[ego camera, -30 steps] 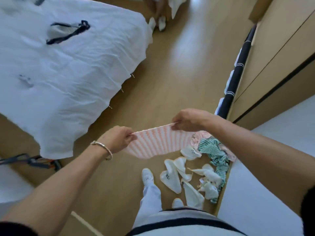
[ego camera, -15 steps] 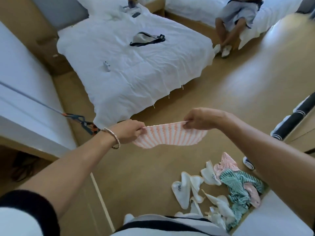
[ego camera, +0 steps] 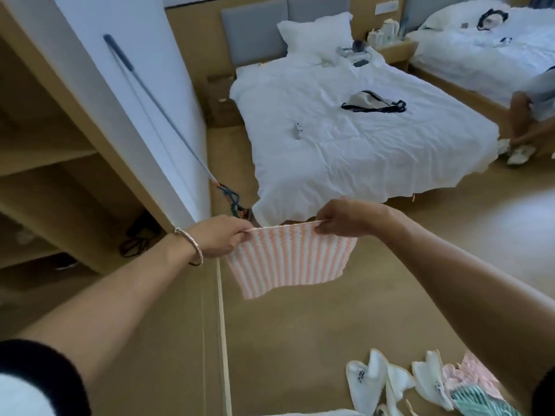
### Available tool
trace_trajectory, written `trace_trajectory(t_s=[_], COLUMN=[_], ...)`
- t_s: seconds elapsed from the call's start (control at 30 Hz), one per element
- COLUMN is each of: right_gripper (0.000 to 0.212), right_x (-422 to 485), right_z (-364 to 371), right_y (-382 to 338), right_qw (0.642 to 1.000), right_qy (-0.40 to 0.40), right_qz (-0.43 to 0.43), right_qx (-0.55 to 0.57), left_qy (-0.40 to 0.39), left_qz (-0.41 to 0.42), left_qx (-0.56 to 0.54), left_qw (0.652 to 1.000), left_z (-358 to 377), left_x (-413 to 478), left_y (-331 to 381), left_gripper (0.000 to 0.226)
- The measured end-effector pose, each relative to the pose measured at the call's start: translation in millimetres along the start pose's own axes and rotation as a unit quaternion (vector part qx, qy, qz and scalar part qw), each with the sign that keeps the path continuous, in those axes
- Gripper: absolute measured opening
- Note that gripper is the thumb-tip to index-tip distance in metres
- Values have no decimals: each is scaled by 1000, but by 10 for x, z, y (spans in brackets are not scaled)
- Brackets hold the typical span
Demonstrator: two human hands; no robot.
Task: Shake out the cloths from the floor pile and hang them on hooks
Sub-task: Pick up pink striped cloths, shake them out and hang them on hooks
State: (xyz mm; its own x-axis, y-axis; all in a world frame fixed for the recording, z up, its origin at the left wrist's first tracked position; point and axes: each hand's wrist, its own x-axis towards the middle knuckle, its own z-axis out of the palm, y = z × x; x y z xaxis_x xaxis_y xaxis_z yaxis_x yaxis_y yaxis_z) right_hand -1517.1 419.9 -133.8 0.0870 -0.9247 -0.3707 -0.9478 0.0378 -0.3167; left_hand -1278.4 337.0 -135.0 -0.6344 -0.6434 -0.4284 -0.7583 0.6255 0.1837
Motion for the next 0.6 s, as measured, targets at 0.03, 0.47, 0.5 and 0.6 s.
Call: trace_trajectory(t_s=[0.03, 0.47, 0.5, 0.6], right_gripper=[20, 39, 44, 39], right_x=[75, 1185, 1278, 1556], right_z=[-13, 2, 17, 99], right_y=[-196, -3250, -3464, -4090], right_qw=[1000, 982, 979, 970], right_qy=[4, 22, 16, 34], right_qz=[-11, -135, -151, -192], right_qx=[-11, -130, -136, -146], left_qy=[8, 195, 211, 253], left_qz=[-7, -119, -136, -185], left_qx=[-2, -174, -180, -182], left_qw=[1000, 958, 951, 932], left_z=[-25, -110, -105, -95], left_x=[-125, -1878, -2004, -2377], left_y=[-164, -2399, -2569, -3017], left_gripper=[28, 25, 24, 23])
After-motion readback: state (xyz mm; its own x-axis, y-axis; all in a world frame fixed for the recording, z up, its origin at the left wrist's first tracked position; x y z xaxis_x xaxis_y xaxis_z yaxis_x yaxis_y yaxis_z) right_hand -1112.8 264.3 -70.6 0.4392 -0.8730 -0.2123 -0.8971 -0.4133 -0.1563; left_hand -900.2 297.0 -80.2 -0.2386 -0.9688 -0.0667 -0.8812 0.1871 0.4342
